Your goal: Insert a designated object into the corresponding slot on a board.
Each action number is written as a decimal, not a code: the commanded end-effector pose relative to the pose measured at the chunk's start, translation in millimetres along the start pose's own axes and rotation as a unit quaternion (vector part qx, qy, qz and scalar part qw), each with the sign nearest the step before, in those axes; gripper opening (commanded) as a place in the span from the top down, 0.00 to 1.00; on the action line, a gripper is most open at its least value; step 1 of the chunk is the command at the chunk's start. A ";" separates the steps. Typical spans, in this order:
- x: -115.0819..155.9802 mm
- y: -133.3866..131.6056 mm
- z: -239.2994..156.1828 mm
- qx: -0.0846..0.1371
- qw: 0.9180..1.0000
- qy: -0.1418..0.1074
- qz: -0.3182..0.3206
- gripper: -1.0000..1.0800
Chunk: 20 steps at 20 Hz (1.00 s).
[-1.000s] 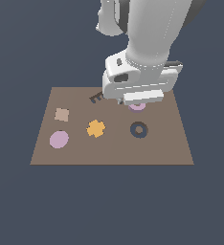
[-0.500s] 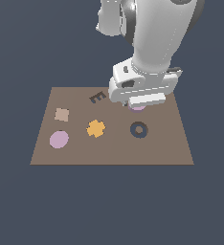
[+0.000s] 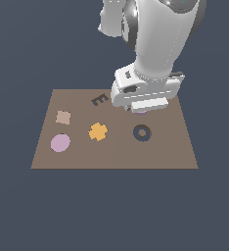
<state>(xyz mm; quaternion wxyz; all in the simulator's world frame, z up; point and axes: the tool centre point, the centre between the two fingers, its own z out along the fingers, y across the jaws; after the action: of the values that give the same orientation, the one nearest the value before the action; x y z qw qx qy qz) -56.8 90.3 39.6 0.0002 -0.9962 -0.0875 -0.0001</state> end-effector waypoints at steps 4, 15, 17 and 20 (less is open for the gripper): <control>-0.3 0.2 9.9 0.000 1.000 0.000 0.000 0.04; -0.5 0.4 9.0 0.000 1.000 0.000 0.000 1.00; -0.3 0.5 8.9 0.000 1.000 0.000 0.000 1.00; 2.4 1.0 8.5 0.000 1.000 0.000 0.000 1.00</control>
<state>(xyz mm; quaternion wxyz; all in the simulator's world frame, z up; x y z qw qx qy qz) -55.9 89.7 30.7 -0.0001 -0.9962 -0.0875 0.0003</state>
